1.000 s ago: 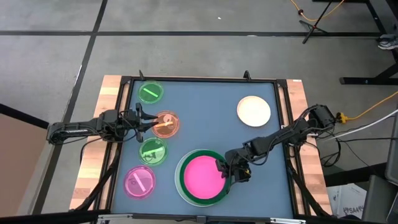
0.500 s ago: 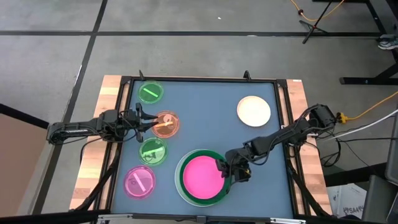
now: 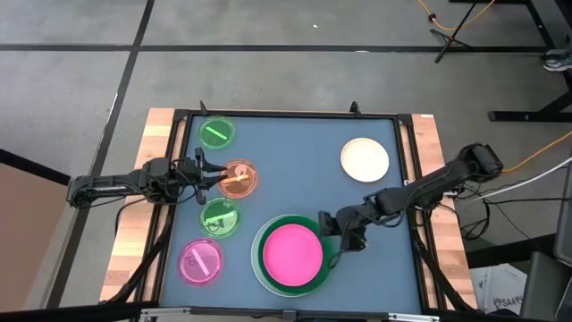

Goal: Stack plastic plates
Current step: Stack the white plate on the pink plate

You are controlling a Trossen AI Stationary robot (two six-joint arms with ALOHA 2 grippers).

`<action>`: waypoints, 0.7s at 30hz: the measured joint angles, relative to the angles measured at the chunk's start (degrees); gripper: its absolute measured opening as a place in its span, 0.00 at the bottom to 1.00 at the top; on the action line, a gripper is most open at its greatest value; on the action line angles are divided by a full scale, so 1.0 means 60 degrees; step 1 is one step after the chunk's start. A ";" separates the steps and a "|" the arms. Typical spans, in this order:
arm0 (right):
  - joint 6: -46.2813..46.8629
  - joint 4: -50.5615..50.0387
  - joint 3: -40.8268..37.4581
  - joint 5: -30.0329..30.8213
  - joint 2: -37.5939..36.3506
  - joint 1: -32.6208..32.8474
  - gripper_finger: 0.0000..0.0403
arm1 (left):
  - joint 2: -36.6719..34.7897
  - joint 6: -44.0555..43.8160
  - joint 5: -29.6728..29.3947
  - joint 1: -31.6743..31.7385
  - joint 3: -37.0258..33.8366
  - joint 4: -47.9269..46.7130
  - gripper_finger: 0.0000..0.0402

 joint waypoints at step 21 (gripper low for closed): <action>0.2510 -0.3967 -0.0004 0.3070 -0.3021 -0.1969 0.19 | -0.0002 -0.0004 0.0000 0.0004 0.0000 0.0000 0.28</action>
